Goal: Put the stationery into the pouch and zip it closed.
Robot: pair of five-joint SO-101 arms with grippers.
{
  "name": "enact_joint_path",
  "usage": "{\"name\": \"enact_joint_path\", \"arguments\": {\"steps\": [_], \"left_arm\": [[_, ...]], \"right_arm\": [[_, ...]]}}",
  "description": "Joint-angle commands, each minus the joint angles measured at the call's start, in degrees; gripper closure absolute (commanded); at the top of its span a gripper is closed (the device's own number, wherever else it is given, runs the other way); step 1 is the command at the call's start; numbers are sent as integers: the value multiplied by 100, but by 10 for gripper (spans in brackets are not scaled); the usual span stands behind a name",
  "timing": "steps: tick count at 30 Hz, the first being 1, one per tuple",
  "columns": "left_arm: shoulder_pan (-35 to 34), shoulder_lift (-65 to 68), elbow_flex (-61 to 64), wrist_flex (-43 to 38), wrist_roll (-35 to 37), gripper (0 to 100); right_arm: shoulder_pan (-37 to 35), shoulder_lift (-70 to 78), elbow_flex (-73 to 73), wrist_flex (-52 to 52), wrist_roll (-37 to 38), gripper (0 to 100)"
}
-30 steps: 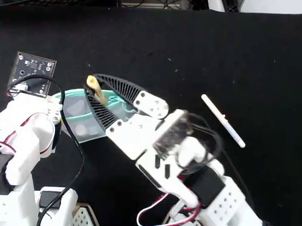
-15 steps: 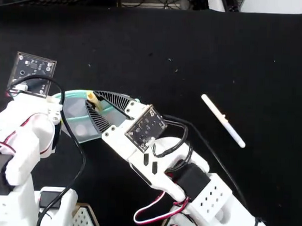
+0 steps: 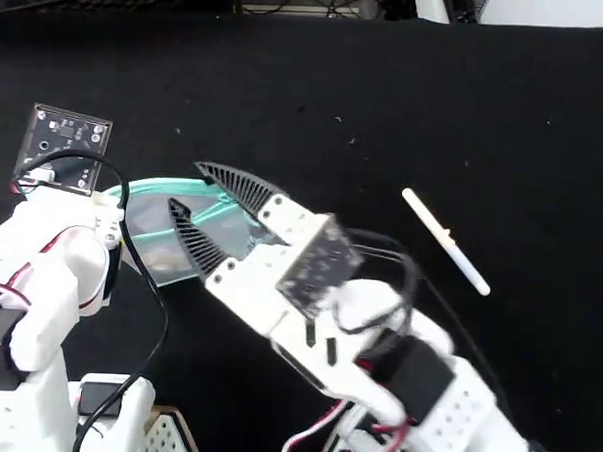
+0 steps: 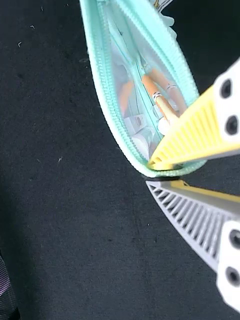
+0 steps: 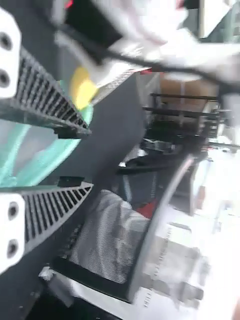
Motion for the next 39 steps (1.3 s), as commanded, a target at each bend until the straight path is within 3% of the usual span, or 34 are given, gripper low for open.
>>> {"name": "enact_joint_path", "arguments": {"steps": [1, 4, 8, 11, 14, 16, 20, 27, 30, 39], "left_arm": [[-48, 114, 699, 79, -35, 967], [-48, 114, 699, 79, -35, 967], [-48, 114, 699, 79, -35, 967], [-48, 105, 699, 79, -35, 967], [-48, 105, 699, 79, -35, 967], [-48, 105, 699, 79, -35, 967], [-48, 114, 699, 79, -35, 967], [-48, 105, 708, 79, -35, 967], [-48, 114, 708, 79, -35, 967], [-48, 114, 708, 79, -35, 967]], "right_arm": [[580, -48, -1279, 598, 0, 864], [1741, -48, -2123, 1143, 0, 864], [3824, 4, -2510, 1749, 0, 864], [4985, 189, -1947, 1934, 0, 864], [5626, 673, -1015, 1776, 9, 861], [5855, 1121, -462, 1407, 149, 861], [5916, 2193, 154, 677, 1213, 861], [5925, 4374, -541, 765, 3015, 841], [5934, 5323, -1112, 1090, 3244, 777], [5916, 7451, -2607, 1644, 3956, 825]]}}
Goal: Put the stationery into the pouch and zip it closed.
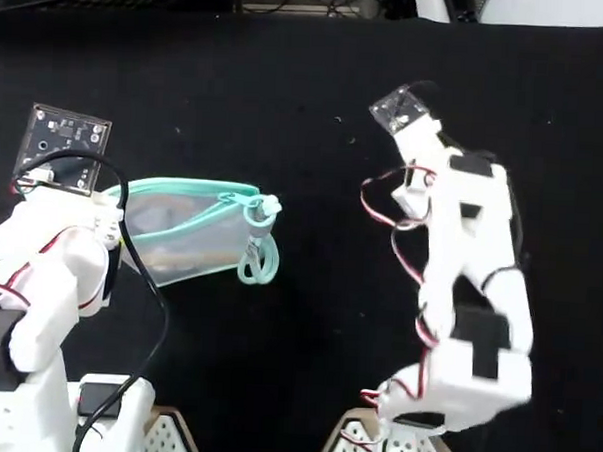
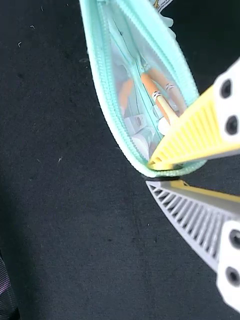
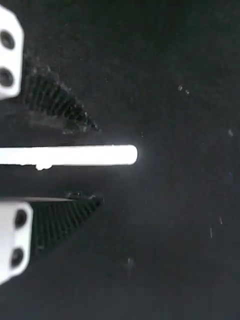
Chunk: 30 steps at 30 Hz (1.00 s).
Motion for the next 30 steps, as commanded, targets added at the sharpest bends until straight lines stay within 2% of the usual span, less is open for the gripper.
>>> {"name": "enact_joint_path", "arguments": {"steps": [1, 13, 15, 17, 18, 19, 23, 30], "left_arm": [[-48, 114, 708, 79, -35, 967], [-48, 123, 708, 79, -35, 967], [-48, 123, 708, 79, -35, 967], [-48, 123, 708, 79, -35, 967], [-48, 123, 708, 79, -35, 967], [-48, 123, 708, 79, -35, 967], [-48, 123, 708, 79, -35, 967], [-48, 123, 708, 79, -35, 967]], "right_arm": [[53, 523, -716, 105, 316, 825], [-79, 1657, -1279, 193, 369, 830], [-62, 1657, -1314, 193, 369, 868], [-62, 1631, -1323, 167, 369, 974], [-70, 1622, -1332, 167, 369, 990], [-70, 1622, -1332, 193, 352, 969], [-79, 1411, -1279, 484, 290, 985], [-360, 303, -1033, 1187, -1081, 986]]}}
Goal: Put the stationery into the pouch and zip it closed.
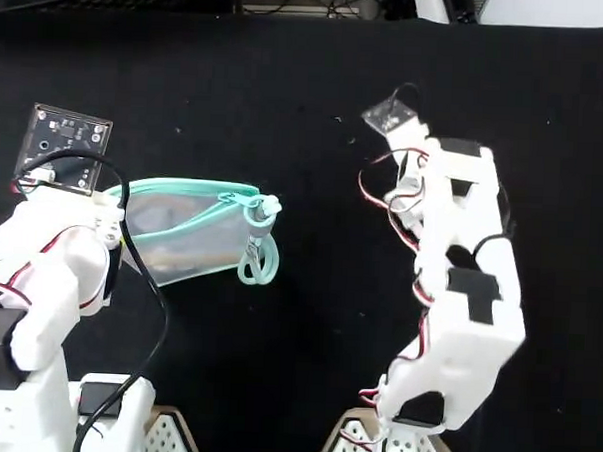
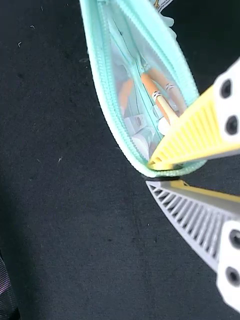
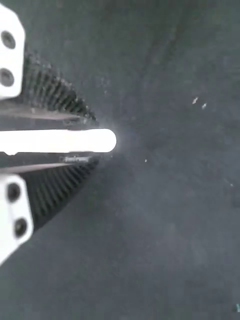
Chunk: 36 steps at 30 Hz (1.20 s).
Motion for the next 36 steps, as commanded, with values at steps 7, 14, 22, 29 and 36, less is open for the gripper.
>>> {"name": "enact_joint_path", "arguments": {"steps": [7, 14, 22, 29, 36], "left_arm": [[-48, 123, 708, 79, -35, 967], [-48, 123, 716, 79, -35, 967], [-48, 123, 716, 79, -35, 967], [-48, 123, 716, 79, -35, 967], [-48, 123, 716, 79, -35, 967]], "right_arm": [[-1284, -1684, 1358, 123, -1503, 986], [-1714, -1727, 2018, -580, -1512, 979], [-1705, -875, 2018, -563, -1468, 844], [-1705, -673, 1780, -273, -1468, 890], [-1705, -760, 1745, -237, -1468, 986]]}}
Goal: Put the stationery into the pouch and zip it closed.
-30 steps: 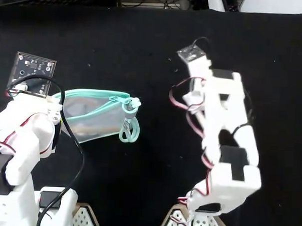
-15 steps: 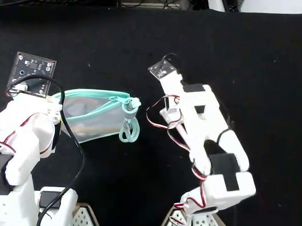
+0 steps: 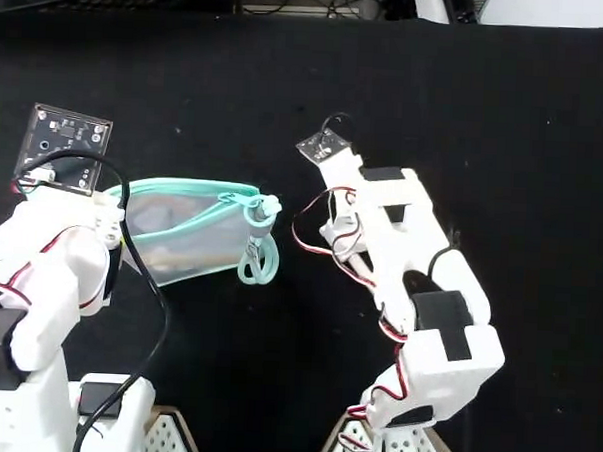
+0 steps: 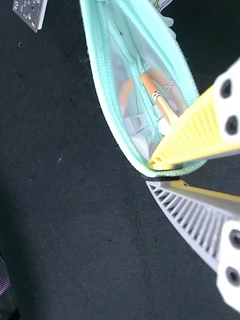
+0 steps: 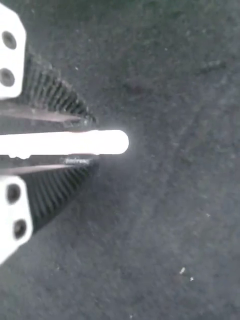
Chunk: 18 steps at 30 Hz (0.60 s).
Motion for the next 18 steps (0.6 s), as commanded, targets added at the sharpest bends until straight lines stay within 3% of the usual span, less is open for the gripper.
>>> {"name": "enact_joint_path", "arguments": {"steps": [1, 6, 14, 18], "left_arm": [[-48, 123, 716, 79, -35, 967], [-48, 123, 716, 79, -35, 967], [-48, 123, 716, 79, -35, 967], [-48, 123, 716, 79, -35, 967]], "right_arm": [[-70, -163, -48, 88, -9, 986], [-62, -1525, 479, 88, -9, 986], [-97, -5956, 1429, 88, -53, 986], [-510, -7978, 1437, 70, -53, 986]]}}
